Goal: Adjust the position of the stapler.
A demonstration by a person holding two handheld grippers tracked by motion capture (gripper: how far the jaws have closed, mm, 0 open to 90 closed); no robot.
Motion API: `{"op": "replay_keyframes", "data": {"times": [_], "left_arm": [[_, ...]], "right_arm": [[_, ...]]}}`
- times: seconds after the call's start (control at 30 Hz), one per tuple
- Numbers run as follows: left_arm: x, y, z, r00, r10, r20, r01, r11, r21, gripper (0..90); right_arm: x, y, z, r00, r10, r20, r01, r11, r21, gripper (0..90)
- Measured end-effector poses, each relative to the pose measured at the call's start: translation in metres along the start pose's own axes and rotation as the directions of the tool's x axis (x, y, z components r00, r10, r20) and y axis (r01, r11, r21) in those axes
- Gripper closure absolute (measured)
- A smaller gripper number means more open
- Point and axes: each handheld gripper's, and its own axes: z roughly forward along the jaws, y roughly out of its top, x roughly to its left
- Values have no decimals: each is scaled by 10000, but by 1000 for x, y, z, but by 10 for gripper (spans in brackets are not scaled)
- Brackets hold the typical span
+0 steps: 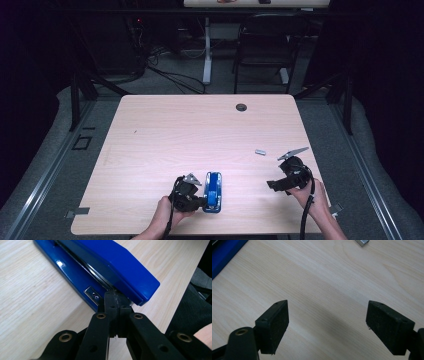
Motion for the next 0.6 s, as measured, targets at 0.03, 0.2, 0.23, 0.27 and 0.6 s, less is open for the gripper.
{"op": "replay_keyframes", "data": {"times": [0.03, 0.2, 0.23, 0.27, 0.6], "left_arm": [[-2, 0, 1, 10000, -31, 21, 31, 10000, -51, 900], [-4, 0, 5, 9998, -48, 168, 51, 9998, -208, 900], [-5, 1, 6, 9998, -56, 188, 61, 9996, -264, 900], [-6, 1, 7, 9998, -48, 184, 54, 9995, -313, 900], [-15, 4, 17, 9988, 399, 291, -377, 9968, -705, 900]], "right_arm": [[1, 1, -1, 10000, -58, 62, 58, 10000, -2, 187], [7, 2, -1, 10000, -36, -47, 35, 9999, -105, 191], [8, 3, -1, 9999, -75, -68, 75, 9999, -72, 190], [11, 4, -1, 9999, -12, -119, 11, 9999, -117, 190], [34, 14, 1, 9985, -87, -534, 71, 9995, -308, 192]]}}
